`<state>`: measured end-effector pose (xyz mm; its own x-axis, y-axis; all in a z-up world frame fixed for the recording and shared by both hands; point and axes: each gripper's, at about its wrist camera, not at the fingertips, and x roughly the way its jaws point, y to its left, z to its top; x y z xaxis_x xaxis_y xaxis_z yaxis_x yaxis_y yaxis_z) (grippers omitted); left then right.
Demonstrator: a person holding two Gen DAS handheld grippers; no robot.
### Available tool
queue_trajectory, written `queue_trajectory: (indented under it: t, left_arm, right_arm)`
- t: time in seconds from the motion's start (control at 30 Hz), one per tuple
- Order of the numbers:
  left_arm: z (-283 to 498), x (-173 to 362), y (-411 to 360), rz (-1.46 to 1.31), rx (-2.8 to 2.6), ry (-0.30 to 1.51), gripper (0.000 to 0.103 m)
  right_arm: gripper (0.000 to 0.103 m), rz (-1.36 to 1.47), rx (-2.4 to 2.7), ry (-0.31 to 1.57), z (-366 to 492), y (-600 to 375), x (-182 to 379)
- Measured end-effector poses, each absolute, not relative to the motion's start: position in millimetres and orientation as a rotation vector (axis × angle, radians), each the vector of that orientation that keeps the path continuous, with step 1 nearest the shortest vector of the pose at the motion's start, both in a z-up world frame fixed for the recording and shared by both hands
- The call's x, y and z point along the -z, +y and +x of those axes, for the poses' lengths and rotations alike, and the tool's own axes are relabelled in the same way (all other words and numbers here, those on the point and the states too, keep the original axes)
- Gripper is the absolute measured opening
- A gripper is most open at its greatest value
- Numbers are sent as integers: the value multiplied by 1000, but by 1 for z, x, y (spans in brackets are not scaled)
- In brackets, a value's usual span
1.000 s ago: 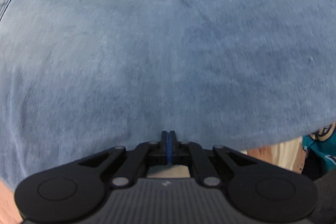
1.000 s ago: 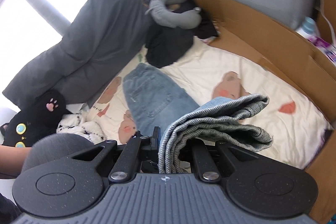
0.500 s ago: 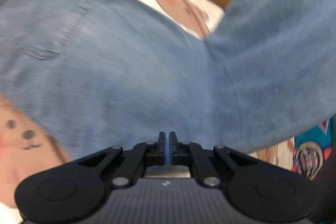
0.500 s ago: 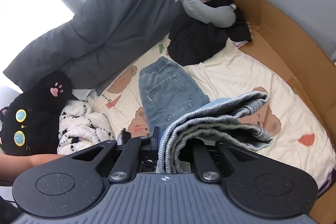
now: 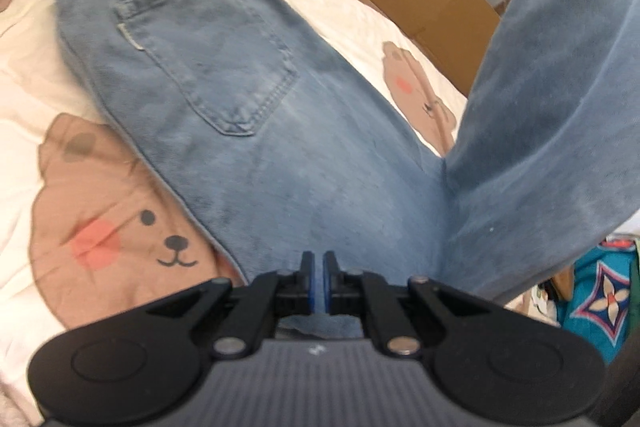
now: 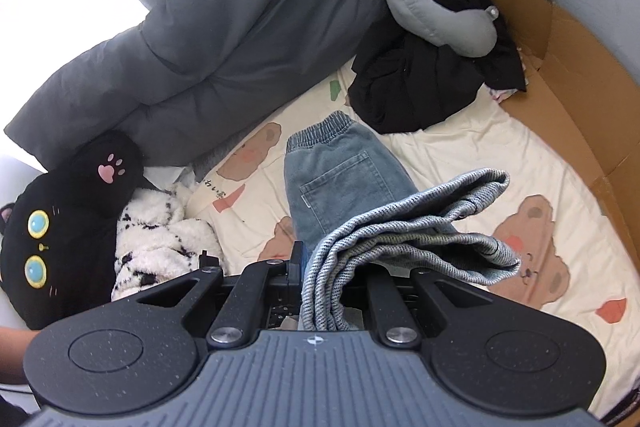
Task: Fold clothes
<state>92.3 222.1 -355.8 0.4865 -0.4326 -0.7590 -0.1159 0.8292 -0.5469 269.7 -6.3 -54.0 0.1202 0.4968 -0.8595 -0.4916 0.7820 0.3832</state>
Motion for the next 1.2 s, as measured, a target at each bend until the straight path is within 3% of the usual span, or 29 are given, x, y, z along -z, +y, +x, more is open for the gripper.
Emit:
queue_trajectory:
  t: [0.5, 0.67, 0.83, 1.2]
  left_arm:
    - [98, 359, 252, -667, 75, 1013, 9]
    - [102, 359, 252, -637, 93, 1009, 37]
    - [99, 362, 250, -632, 109, 1007, 48]
    - [102, 363, 263, -648, -1, 996, 49]
  right_arm:
    - [8, 233, -649, 1318, 315, 39, 155]
    - [8, 318, -625, 1316, 331, 48, 183]
    - [8, 375, -592, 1313, 350, 58, 208]
    - [10, 461, -570, 1365, 383, 96, 282]
